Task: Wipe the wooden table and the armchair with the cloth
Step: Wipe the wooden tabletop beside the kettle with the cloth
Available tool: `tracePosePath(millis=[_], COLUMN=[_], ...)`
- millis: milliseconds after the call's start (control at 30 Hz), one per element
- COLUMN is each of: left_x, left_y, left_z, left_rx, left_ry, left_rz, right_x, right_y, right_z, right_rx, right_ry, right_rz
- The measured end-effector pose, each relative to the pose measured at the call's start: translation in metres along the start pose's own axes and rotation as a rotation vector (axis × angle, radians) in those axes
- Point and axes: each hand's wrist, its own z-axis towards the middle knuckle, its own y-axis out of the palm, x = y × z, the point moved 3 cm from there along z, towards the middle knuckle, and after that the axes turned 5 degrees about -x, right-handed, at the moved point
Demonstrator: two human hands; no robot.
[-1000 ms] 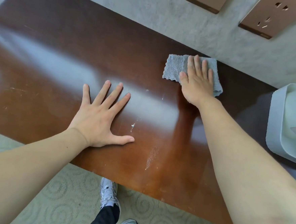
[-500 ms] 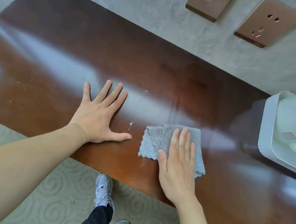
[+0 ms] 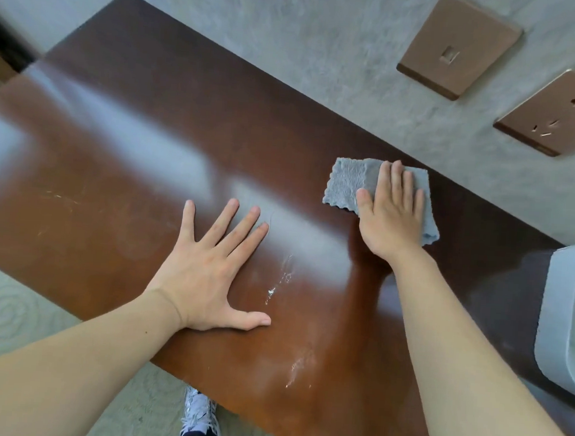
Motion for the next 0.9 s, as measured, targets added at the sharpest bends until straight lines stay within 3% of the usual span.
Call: tracePosePath(millis=[267,367,500,633,767,900], left_x=[0.0,0.0,0.001,0.001,0.001,0.002], left_y=[0.0,0.001,0.002,0.003,0.003,0.001], left_z=[0.0,0.0,0.0,-0.002,-0.001,-0.003], left_rx=[0.007,-0.002,0.002,0.015,0.016,-0.01], left_ry=[0.005,-0.003,-0.006,-0.001,-0.005,-0.023], left_rz=[0.011,0.02,0.033,0.041,0.038,0.016], right_x=[-0.015,-0.016,-0.014,-0.008,0.005,0.006], right_y=[-0.009,-0.008,-0.004,0.014,0.025,0.031], right_z=[0.034,0.026,-0.006,-0.068,-0.132,-0.198], right_rx=[-0.019,-0.033,-0.041,0.076,0.166,0.085], right_ry=[0.035,-0.032,-0.141,-0.162,-0.089,0.104], right_rz=[0.017,-0.013,-0.023,0.035,0.361,0.731])
